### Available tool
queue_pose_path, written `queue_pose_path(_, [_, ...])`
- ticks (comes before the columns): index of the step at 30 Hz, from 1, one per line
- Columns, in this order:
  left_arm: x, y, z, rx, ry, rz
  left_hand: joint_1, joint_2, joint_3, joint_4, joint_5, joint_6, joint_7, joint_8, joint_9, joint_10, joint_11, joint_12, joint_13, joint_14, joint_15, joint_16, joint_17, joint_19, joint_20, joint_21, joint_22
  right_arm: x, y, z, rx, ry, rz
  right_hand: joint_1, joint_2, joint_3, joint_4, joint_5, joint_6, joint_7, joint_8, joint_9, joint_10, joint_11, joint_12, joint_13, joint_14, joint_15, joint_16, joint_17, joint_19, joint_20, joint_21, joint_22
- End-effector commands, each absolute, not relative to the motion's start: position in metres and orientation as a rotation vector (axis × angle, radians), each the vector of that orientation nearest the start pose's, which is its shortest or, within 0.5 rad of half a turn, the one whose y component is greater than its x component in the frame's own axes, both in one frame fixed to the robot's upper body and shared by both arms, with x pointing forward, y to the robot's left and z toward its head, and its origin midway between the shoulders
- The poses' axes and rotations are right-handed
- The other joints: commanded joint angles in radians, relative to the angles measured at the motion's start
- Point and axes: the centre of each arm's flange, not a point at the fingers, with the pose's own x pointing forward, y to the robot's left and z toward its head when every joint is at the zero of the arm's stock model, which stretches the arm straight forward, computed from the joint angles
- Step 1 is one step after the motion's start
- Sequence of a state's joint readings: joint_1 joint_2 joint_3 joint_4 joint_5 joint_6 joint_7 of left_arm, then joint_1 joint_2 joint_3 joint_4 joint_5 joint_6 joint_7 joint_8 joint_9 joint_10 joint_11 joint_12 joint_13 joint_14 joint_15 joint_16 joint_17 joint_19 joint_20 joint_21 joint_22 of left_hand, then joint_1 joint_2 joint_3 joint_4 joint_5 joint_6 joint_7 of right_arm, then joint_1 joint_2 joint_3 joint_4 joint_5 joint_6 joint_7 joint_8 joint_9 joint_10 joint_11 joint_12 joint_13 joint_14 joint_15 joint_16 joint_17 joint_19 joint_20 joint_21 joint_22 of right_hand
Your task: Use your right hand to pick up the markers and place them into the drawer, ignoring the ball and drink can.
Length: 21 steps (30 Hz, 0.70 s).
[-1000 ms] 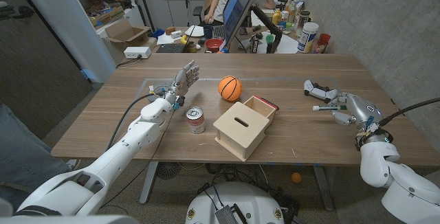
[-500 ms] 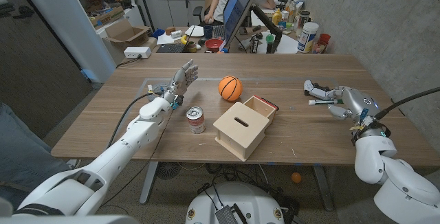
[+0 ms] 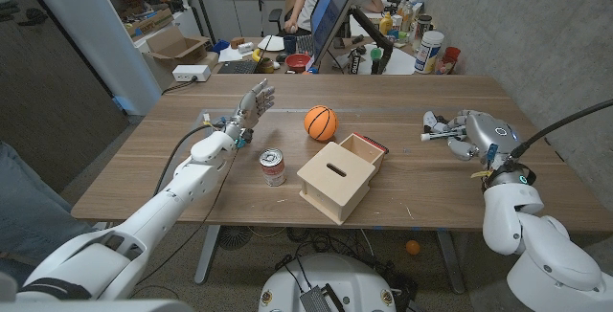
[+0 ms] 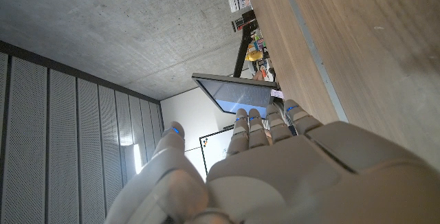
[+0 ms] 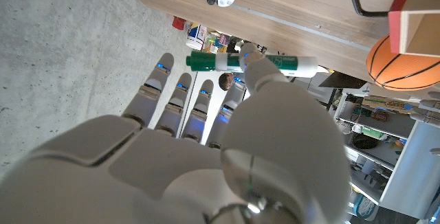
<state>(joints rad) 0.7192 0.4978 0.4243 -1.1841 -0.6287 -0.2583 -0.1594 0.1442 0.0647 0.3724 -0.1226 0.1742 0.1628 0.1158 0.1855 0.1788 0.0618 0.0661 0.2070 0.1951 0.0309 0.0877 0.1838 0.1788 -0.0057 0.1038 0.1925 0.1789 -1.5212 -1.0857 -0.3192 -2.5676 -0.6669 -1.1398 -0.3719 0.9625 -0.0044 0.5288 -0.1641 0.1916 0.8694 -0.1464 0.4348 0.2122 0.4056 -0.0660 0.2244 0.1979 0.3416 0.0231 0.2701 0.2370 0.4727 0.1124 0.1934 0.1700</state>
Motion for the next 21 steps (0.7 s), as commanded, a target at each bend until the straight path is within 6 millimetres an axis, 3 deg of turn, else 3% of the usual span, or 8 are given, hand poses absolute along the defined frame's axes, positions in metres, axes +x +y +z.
queue_pose_path(1, [0.677,0.286,0.0,0.045,-0.577,-0.324,0.003,-0.001,0.007,-0.004,0.006,0.008,0.003,0.005,0.002,0.0,0.0,0.004,0.004,-0.001,0.004,0.005,0.005,-0.003,0.006,0.006,0.003,0.377,-0.262,-0.03,-1.499,-0.413,-0.698,0.003,-0.005,0.009,0.001,-0.001,0.19,0.036,0.038,0.038,0.012,-0.001,-0.002,0.001,0.01,0.004,0.002,0.002,0.0,-0.003,0.001,0.002])
queue_pose_path(21, [0.684,0.294,0.007,0.038,-0.593,-0.349,0.003,-0.001,0.008,-0.004,0.006,0.008,0.003,0.005,0.002,0.002,0.001,0.005,0.004,-0.002,0.003,0.005,0.005,-0.004,0.007,0.007,0.003,0.385,-0.222,-0.027,-1.563,-0.492,-0.69,0.002,-0.008,0.016,0.003,-0.003,0.193,0.033,0.044,0.038,0.021,-0.002,-0.004,0.002,0.021,0.003,0.001,0.003,-0.003,-0.015,0.0,0.002])
